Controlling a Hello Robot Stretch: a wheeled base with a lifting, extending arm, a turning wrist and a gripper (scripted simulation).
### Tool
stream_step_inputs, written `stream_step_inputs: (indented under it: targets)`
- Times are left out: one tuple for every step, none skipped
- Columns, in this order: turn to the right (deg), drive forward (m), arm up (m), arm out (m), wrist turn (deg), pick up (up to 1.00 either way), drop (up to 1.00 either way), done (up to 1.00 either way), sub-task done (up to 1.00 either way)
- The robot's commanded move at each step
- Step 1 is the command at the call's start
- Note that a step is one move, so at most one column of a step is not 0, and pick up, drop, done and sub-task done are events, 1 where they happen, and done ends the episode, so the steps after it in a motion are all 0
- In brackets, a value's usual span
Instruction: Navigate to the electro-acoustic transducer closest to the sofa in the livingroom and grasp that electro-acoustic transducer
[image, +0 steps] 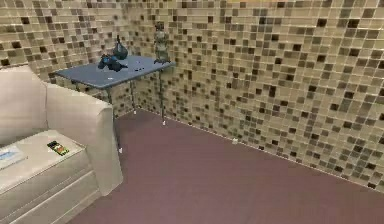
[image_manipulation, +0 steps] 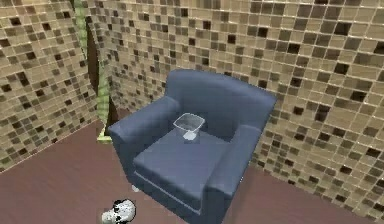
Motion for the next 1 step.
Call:
stream_step_inputs:
  targets:
    - [0.0, 1.00, 0.00, 0.00, 0.0, 0.00, 0.00, 0.00, 0.00]
